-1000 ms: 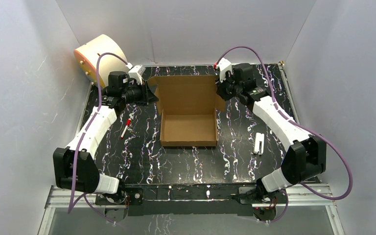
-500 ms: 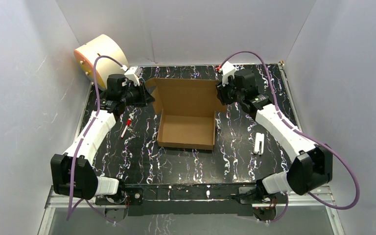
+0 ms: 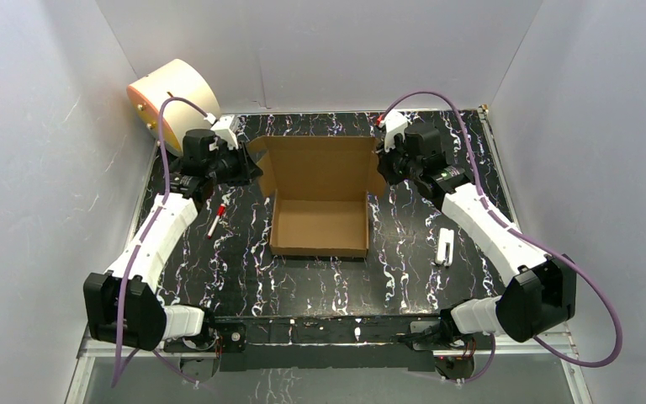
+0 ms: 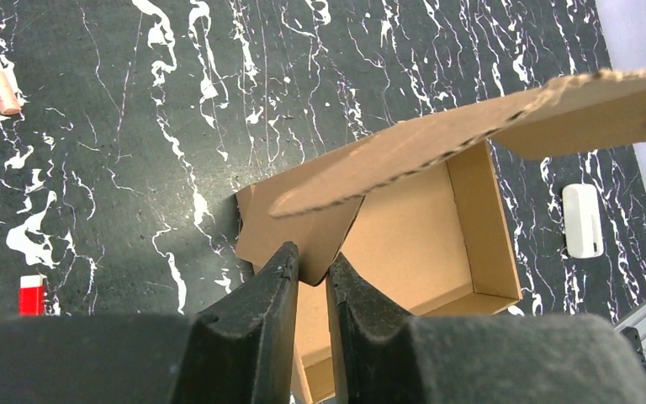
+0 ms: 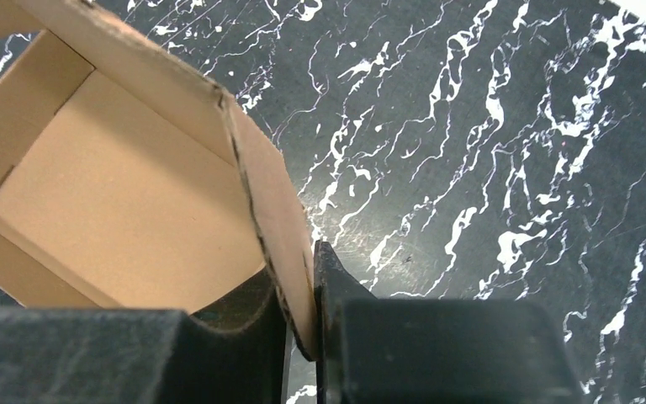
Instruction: Fold the paper box
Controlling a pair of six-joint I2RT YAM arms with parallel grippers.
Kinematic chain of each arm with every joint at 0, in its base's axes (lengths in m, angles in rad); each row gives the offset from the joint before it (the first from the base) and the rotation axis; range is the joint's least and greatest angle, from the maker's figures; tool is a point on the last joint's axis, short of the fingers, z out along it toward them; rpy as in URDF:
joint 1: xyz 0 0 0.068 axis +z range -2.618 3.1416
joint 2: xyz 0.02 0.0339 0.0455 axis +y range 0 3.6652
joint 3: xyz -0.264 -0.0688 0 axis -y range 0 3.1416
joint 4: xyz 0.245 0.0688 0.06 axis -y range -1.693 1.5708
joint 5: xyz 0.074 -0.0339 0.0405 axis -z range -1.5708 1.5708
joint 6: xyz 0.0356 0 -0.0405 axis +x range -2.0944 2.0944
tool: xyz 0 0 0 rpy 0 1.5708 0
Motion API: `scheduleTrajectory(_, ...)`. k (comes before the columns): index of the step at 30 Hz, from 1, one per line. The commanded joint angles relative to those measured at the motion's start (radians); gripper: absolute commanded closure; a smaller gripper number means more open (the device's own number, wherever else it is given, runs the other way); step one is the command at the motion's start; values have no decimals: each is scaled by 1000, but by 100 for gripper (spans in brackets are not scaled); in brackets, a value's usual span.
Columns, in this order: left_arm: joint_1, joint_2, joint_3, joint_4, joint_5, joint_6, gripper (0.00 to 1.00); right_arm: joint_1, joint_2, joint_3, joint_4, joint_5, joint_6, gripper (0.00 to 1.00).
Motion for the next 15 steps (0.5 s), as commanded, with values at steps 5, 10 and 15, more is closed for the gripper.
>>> scheduleTrajectory(5,-67,-81,-23,13,-107,-118,83,36,4,3,12,97,198,88)
scheduleTrajectory(10,-160,-95,-56,67,-244,-173,83,80,20,22,24,206,284,88)
scheduleTrajectory(15,-234,-77,-67,143,-344,-223,82,100,48,46,27,273,374,88)
